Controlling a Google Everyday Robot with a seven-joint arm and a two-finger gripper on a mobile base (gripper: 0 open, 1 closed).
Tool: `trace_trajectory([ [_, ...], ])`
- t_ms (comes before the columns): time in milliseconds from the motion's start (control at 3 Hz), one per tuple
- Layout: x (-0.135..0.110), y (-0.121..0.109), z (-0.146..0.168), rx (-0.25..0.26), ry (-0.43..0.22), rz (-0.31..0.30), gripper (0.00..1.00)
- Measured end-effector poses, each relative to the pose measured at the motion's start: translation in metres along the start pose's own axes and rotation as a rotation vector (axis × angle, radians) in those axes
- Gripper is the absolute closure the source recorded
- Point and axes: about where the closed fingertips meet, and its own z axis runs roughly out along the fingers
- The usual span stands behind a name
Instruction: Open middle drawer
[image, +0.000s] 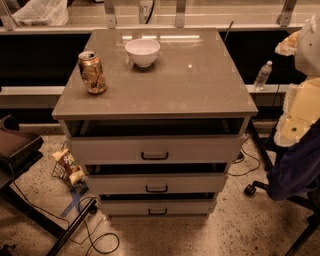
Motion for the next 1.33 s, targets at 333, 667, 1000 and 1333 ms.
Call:
trace_trajectory([
  [333,0.0,0.0,0.0,0.0,0.0,0.0,0.0],
  [667,0.006,0.004,0.017,0.021,-0.023,0.015,0.0],
  [1000,0.035,0.031,0.056,0.041,-0.064,0.039,0.0],
  [1333,0.085,0.073,0.133,0.033,-0.143,0.066,0.0],
])
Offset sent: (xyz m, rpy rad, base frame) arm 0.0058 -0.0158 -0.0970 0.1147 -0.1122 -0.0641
